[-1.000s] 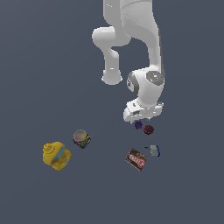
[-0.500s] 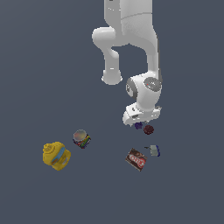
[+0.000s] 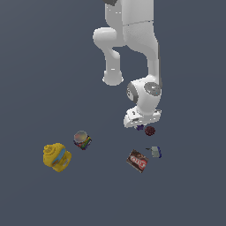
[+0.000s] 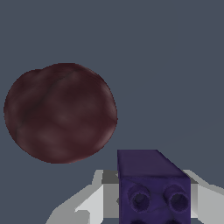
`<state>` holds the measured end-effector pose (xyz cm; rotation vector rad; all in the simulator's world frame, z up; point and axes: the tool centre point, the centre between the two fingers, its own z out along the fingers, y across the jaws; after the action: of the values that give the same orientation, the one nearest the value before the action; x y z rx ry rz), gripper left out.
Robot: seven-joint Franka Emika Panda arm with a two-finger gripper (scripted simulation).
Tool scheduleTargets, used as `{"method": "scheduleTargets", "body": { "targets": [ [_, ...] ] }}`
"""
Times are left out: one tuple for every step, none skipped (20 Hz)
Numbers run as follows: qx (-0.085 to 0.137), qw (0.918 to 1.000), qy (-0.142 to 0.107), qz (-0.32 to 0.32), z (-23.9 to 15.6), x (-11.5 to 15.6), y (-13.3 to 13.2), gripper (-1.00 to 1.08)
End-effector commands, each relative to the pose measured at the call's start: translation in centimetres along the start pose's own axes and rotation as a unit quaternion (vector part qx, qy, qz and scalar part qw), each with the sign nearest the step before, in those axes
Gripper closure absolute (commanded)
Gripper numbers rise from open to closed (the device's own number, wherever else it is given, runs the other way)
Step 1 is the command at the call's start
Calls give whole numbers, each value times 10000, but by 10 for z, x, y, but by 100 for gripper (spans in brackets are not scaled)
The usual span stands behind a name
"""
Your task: Pick up a designated object from a clutter of objects.
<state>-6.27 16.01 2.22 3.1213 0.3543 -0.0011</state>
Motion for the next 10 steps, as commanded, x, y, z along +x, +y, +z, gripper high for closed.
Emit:
{"method": "scheduleTargets", "body": {
  "targets": [
    [0,10000,3,0,0,0,0,108],
    [0,10000,3,0,0,0,0,108],
    [0,10000,3,0,0,0,0,108],
    [0,10000,3,0,0,0,0,108],
    [0,10000,3,0,0,0,0,108],
    [0,10000,3,0,0,0,0,108],
    [0,10000,3,0,0,0,0,108],
    [0,10000,3,0,0,0,0,108],
    [0,10000,3,0,0,0,0,108],
    [0,10000,3,0,-1,0,1,108]
  ]
}}
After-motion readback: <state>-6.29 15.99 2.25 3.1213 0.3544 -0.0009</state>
